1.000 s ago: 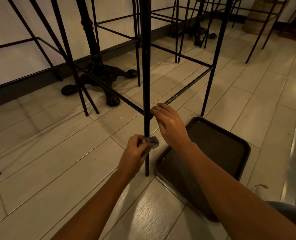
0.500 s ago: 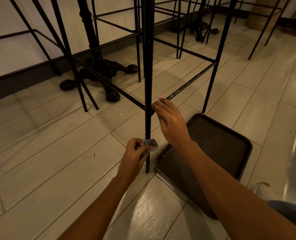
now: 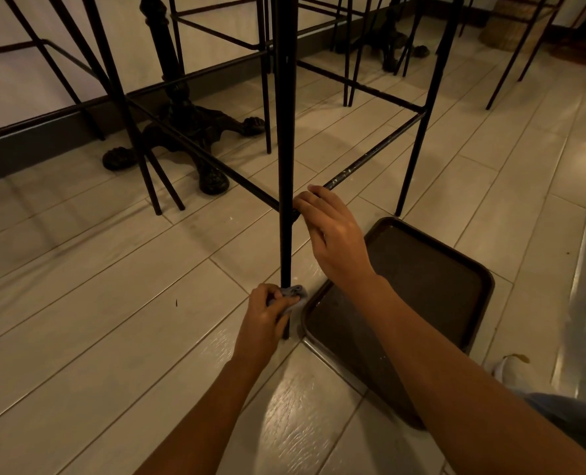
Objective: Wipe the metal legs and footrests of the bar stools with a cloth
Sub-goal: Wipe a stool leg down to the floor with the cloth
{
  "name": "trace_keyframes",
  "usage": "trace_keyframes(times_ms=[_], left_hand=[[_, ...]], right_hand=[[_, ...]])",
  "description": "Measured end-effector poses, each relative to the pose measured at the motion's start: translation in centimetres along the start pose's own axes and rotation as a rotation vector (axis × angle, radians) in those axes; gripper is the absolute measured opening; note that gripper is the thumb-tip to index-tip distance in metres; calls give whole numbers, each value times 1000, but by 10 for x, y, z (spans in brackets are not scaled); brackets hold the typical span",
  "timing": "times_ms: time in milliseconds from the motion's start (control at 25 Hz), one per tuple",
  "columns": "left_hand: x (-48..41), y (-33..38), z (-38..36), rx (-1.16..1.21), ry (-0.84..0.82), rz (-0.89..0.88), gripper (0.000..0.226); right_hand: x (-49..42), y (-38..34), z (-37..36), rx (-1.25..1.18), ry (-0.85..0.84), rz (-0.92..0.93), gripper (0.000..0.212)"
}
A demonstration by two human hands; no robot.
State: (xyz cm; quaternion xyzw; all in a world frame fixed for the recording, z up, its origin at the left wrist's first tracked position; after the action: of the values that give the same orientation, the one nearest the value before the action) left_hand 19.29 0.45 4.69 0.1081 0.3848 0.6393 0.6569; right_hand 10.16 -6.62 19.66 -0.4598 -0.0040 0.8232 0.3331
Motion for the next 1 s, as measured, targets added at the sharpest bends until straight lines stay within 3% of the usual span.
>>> trace_keyframes(times_ms=[520,760,1000], left_hand=[[14,-12,-18,-26,-51,6,35],[23,-33,-42,7,-206,228,26],[27,-36,-40,-23,-233,27,27]], right_hand=[[3,1,-1,-5,32,-21,27],[1,1,-1,-13,27,-30,27],[3,1,-3,0,25,-41,27]])
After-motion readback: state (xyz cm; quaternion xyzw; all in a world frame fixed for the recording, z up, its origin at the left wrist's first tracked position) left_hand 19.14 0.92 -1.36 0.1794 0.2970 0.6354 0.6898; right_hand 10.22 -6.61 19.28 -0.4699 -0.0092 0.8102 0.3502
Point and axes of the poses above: each hand's wrist, its own x-axis away from the middle knuckle, its own z-axis out of the back of the hand, y = z × x, the point moved 10 cm from there along -x, towards the middle knuckle, and after that the axes turned 1 degree about y, right-handed, at the moved point
